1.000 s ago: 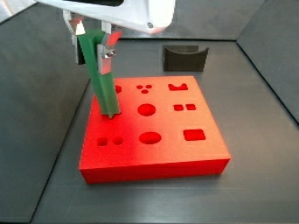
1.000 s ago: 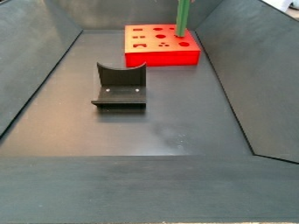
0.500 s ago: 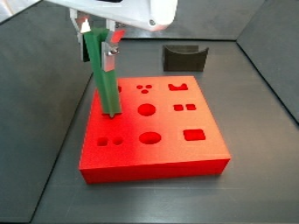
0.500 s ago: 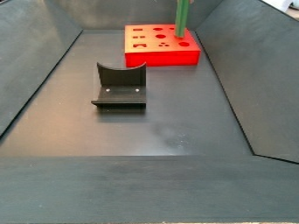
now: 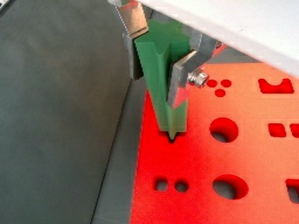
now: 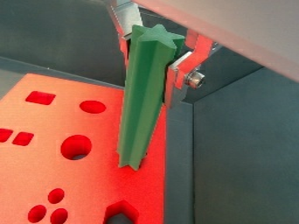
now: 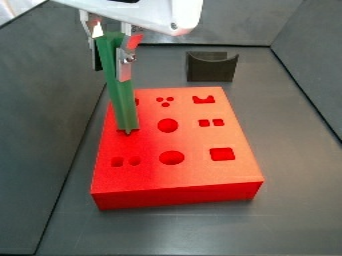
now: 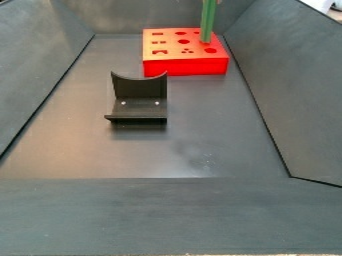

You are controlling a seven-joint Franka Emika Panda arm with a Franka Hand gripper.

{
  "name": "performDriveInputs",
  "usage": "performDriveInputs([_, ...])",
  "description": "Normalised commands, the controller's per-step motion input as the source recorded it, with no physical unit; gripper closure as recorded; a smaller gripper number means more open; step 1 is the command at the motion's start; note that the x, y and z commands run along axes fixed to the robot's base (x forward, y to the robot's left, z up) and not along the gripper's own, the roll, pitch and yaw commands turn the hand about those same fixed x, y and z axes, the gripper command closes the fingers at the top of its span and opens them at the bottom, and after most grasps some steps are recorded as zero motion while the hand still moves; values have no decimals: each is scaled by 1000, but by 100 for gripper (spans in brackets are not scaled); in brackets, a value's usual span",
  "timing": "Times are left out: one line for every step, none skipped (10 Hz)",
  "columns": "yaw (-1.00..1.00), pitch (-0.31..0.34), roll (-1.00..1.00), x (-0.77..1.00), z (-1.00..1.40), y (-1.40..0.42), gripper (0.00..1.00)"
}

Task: Pick up the star object. Move up. Place the star object on the fixture. Regrasp the star object. Move to above the board. Insert the star object.
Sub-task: Insert the star object.

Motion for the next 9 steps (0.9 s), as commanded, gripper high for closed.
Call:
performDriveInputs([-157, 0, 0, 0, -63, 0, 100])
performDriveInputs([-206, 0, -3, 0, -51, 0, 100])
performDriveInputs([-246, 0, -13, 0, -49, 0, 100])
performDriveInputs([-300, -6, -70, 11, -86, 0, 100])
performDriveInputs([-586, -54, -170, 143, -166, 0, 100])
performDriveInputs([-740, -44, -200, 254, -177, 0, 100])
performDriveInputs([-351, -13, -126, 109, -31, 0, 100])
performDriveInputs([0, 0, -6, 0, 0, 0, 100])
performDriveInputs([100, 0, 6, -291, -43, 0, 100])
